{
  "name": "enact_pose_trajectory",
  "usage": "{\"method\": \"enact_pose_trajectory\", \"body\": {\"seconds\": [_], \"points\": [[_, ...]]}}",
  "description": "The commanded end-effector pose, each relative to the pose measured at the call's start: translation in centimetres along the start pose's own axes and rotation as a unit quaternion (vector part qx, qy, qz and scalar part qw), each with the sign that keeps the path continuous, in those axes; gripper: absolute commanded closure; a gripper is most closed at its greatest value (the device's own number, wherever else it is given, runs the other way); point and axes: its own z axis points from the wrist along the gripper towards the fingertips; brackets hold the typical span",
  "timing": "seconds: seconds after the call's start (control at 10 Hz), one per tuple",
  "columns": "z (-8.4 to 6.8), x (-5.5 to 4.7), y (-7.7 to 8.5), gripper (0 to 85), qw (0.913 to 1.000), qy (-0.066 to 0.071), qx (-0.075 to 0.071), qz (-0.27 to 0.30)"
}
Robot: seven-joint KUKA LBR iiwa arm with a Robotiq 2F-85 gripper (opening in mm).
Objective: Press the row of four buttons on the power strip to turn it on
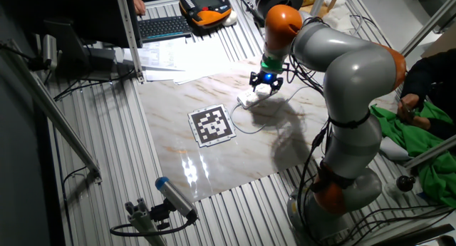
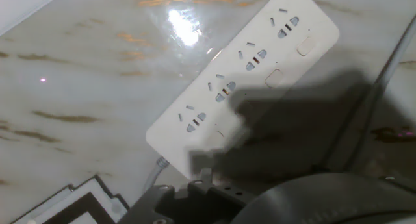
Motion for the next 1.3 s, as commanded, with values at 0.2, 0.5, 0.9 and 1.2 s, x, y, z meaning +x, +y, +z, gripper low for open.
{"method": "enact_pose_trajectory", "body": {"seconds": [0.2, 0.5, 0.9, 1.2], "points": [[1.6, 0.0, 0.7, 0.0, 0.9987, -0.029, 0.001, 0.042], [3.0, 0.1, 0.7, 0.0, 0.9978, -0.033, -0.004, 0.057], [3.5, -0.4, 0.2, 0.0, 0.9967, -0.046, 0.000, 0.067], [4.7, -1.1, -0.7, 0.0, 0.9958, -0.047, 0.000, 0.079]]}}
